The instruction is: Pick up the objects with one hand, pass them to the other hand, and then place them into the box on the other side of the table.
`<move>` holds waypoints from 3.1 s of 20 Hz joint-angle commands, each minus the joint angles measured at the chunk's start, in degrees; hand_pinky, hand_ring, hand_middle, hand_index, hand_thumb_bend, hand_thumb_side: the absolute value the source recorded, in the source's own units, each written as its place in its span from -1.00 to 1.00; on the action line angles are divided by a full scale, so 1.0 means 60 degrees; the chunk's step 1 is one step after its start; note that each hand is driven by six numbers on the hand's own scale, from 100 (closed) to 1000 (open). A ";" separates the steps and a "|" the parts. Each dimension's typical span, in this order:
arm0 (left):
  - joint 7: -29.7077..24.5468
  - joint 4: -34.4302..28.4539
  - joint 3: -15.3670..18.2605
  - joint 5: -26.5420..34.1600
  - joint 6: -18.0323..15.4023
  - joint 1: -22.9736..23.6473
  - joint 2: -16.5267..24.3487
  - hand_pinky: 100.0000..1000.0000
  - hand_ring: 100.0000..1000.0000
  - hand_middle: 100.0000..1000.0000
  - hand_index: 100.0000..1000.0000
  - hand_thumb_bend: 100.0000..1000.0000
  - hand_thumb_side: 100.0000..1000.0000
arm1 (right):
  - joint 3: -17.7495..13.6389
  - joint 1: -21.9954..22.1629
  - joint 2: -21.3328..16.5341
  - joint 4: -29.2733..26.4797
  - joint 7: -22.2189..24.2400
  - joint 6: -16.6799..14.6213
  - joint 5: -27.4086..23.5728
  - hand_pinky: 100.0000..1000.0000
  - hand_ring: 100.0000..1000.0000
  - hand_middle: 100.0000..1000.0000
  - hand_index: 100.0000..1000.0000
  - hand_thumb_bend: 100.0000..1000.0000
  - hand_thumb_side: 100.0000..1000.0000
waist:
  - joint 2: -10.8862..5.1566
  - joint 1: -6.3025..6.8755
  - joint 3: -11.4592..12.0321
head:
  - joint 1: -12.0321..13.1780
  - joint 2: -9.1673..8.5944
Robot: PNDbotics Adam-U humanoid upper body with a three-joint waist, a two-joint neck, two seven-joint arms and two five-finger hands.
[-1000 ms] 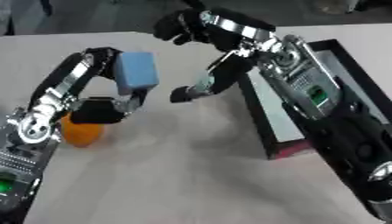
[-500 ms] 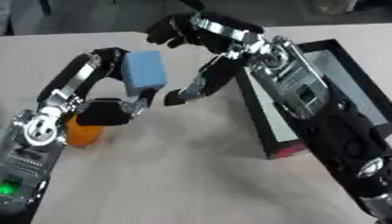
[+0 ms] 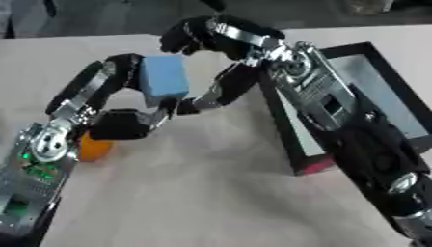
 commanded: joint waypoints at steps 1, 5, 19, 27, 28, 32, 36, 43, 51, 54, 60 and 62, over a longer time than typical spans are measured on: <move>-0.0009 -0.0163 0.0011 0.0110 0.0035 -0.0115 -0.0002 0.48 0.02 -0.18 -0.07 -1.00 -1.00 | -0.0087 -0.0187 -0.0054 -0.0047 -0.0129 0.0145 -0.0216 0.71 0.62 0.53 0.38 -0.53 -1.00 | -0.0007 -0.0053 0.0007 | -0.0050 -0.0140; -0.0021 -0.0167 0.0002 0.0125 0.0037 -0.0097 -0.0020 0.48 0.02 -0.18 -0.07 -1.00 -1.00 | -0.0098 -0.0178 -0.0065 -0.0065 -0.0309 0.0385 -0.0413 0.68 0.60 0.50 0.36 -0.65 -1.00 | 0.0010 -0.0047 -0.0001 | -0.0068 -0.0144; -0.0122 -0.0109 -0.0024 0.0217 -0.0017 -0.0054 -0.0149 0.49 0.02 -0.18 -0.07 -1.00 -1.00 | -0.0091 -0.0170 -0.0078 -0.0222 -0.0202 0.0522 -0.1025 0.68 0.54 0.33 0.20 -0.60 -1.00 | 0.0040 -0.0053 0.0015 | -0.0075 -0.0226; -0.0282 -0.0016 -0.0022 0.0188 0.0005 -0.0027 -0.0202 0.51 0.05 -0.15 -0.04 -1.00 -1.00 | -0.0142 -0.0133 -0.0099 -0.0216 -0.0081 0.0232 -0.1377 0.71 0.46 0.07 -0.05 -0.48 -1.00 | 0.0070 -0.0042 0.0002 | -0.0088 -0.0225; -0.0297 -0.0014 -0.0020 0.0195 0.0003 -0.0022 -0.0202 0.52 0.06 -0.14 -0.02 -1.00 -1.00 | -0.0157 -0.0129 -0.0105 -0.0208 -0.0074 0.0194 -0.1379 0.70 0.43 0.02 -0.10 -0.41 -1.00 | 0.0071 -0.0042 0.0001 | -0.0090 -0.0225; -0.0376 -0.0027 -0.0010 0.0229 -0.0081 0.0000 -0.0196 0.57 0.13 -0.05 0.09 -1.00 -1.00 | -0.0177 -0.0113 -0.0114 -0.0168 -0.0106 0.0155 -0.1359 0.68 0.36 -0.12 -0.24 -0.35 -1.00 | 0.0064 -0.0041 0.0012 | -0.0115 -0.0221; -0.0456 -0.0040 -0.0008 0.0193 -0.0224 0.0029 -0.0178 0.65 0.27 0.11 0.29 -0.78 -1.00 | -0.0194 -0.0095 -0.0127 -0.0147 -0.0165 0.0261 -0.1370 0.66 0.32 -0.16 -0.28 -0.31 -0.85 | 0.0051 -0.0052 0.0017 | -0.0163 -0.0209; -0.0541 -0.0021 0.0030 0.0053 -0.0425 0.0071 -0.0176 0.68 0.36 0.20 0.49 -0.38 -1.00 | -0.0210 -0.0066 -0.0161 -0.0196 -0.0262 0.0383 -0.1353 0.66 0.31 -0.17 -0.30 -0.30 -0.76 | 0.0034 -0.0054 0.0021 | -0.0191 -0.0206; -0.0586 0.0076 0.0061 -0.0208 -0.0307 0.0136 -0.0152 0.70 0.42 0.29 0.60 -0.02 -1.00 | -0.0244 -0.0040 -0.0206 -0.0281 -0.0307 0.0499 -0.1468 0.66 0.31 -0.17 -0.29 -0.29 -0.73 | 0.0012 -0.0042 0.0005 | -0.0203 -0.0208; -0.0594 0.0097 0.0071 -0.0281 -0.0247 0.0169 -0.0144 0.70 0.43 0.30 0.61 0.01 -1.00 | -0.0257 -0.0035 -0.0195 -0.0293 -0.0300 0.0544 -0.1489 0.66 0.31 -0.17 -0.29 -0.29 -0.73 | 0.0006 -0.0038 -0.0004 | -0.0207 -0.0206; -0.0276 0.0177 0.0184 -0.0395 -0.0067 0.0291 0.0004 0.70 0.42 0.29 0.60 -0.01 -1.00 | -0.0373 0.0040 -0.0281 -0.0523 -0.0355 0.0668 -0.1730 0.67 0.32 -0.16 -0.29 -0.29 -0.72 | -0.0045 -0.0040 -0.0086 | -0.0174 -0.0156; -0.0165 0.0195 0.0249 -0.0381 -0.0039 0.0366 0.0108 0.70 0.42 0.29 0.60 -0.02 -1.00 | -0.0485 0.0104 -0.0389 -0.0699 -0.0428 0.0765 -0.1913 0.67 0.32 -0.16 -0.28 -0.29 -0.72 | -0.0091 -0.0045 -0.0147 | -0.0157 -0.0104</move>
